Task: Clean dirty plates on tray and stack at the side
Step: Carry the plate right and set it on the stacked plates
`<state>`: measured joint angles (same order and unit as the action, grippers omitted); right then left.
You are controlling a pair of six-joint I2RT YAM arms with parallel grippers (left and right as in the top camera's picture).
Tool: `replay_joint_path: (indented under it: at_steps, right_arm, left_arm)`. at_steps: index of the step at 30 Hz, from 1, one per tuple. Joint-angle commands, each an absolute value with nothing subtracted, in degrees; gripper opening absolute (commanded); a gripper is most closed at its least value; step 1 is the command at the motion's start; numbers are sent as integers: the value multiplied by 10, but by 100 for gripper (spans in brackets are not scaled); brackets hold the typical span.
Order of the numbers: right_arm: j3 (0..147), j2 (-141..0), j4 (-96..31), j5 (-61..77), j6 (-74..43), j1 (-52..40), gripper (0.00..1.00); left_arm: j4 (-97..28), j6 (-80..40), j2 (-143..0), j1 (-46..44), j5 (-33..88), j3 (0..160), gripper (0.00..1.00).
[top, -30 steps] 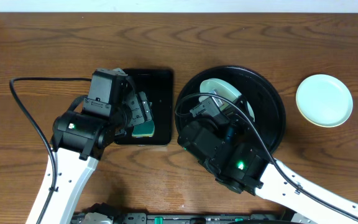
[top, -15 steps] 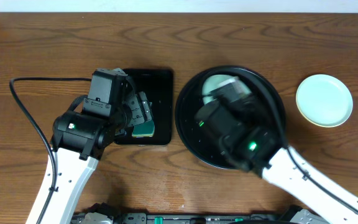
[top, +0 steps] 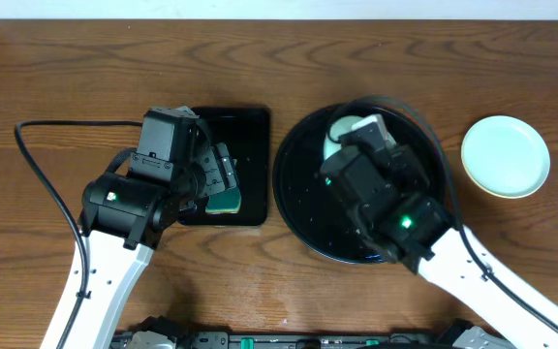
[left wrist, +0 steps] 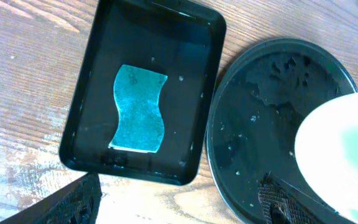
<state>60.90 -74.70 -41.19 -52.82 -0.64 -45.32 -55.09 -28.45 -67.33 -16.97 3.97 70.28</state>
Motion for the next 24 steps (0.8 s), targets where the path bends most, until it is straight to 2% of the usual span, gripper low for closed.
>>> replay_joint_path:
  at_steps: [1, 3, 6, 11, 17, 18, 21, 24]
  right_arm:
    - [616, -744, -388, -572, 14, -466, 1]
    - [616, -747, -385, -571, 18, -460, 1]
    - [616, -747, -392, -551, -41, -446, 1]
    - [616, -747, -389, -387, -161, -343, 1]
    - [617, -745, -378, -53, -184, -120, 1]
    - [617, -745, -378, 10, -184, -59, 1]
    - [617, -748, -378, 75, -194, 65, 1]
    - [617, -761, -373, 57, -213, 168, 1]
  left_arm:
    - [-550, -281, -671, -168, 39, 714, 82]
    - [-550, -281, -671, -168, 39, 714, 82]
    - [-550, -281, -671, -168, 39, 714, 82]
    - [-550, -281, -671, -168, 39, 714, 82]
    - [-550, -281, -671, -168, 39, 714, 82]
    - [-550, -281, -671, -168, 39, 714, 82]
    - [-550, -281, -671, -168, 39, 714, 82]
    - [-550, -281, -671, -168, 39, 714, 82]
